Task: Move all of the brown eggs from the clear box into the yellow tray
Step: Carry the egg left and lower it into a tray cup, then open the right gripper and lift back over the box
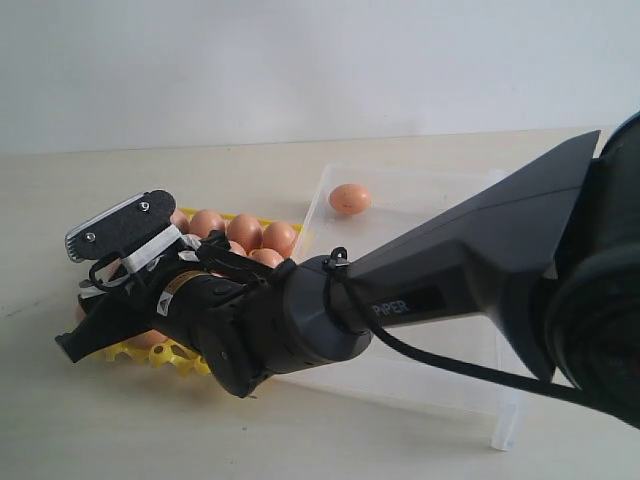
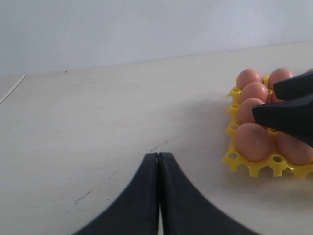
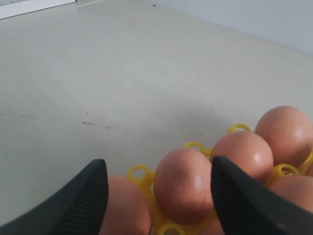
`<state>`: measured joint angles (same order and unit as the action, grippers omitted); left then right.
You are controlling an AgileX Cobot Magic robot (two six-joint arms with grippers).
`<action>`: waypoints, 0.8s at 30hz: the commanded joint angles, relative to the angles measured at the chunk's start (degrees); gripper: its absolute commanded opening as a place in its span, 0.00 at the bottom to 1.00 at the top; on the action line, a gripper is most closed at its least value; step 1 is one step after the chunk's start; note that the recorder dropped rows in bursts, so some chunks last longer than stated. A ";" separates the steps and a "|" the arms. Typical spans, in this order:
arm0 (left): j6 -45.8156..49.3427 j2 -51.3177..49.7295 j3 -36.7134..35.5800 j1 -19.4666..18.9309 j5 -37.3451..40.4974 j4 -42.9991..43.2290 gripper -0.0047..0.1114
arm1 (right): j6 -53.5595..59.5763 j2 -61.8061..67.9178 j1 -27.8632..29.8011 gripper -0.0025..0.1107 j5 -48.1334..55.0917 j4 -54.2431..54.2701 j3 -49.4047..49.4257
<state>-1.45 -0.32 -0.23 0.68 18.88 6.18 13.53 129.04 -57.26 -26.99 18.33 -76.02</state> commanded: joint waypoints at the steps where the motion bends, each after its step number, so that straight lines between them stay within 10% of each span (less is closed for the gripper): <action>1: -0.25 0.32 0.23 -0.07 -0.79 -0.38 0.04 | -0.01 -0.24 -0.02 0.56 -0.93 -0.50 -0.56; 10: -0.25 0.32 0.23 -0.07 -0.79 -0.38 0.04 | 0.39 -5.63 0.44 0.52 1.31 -0.29 -0.56; 17: -0.25 0.32 0.23 -0.07 -0.79 -0.38 0.04 | 5.20 -16.06 3.76 0.03 18.10 -0.40 -0.41; 24: -0.25 0.32 0.23 -0.07 -0.79 -0.38 0.04 | 4.80 -23.75 11.61 0.02 43.98 -3.19 -0.32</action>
<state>-1.45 -0.32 -0.23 0.68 18.88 6.18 18.53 108.00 -48.96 6.31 16.87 -76.16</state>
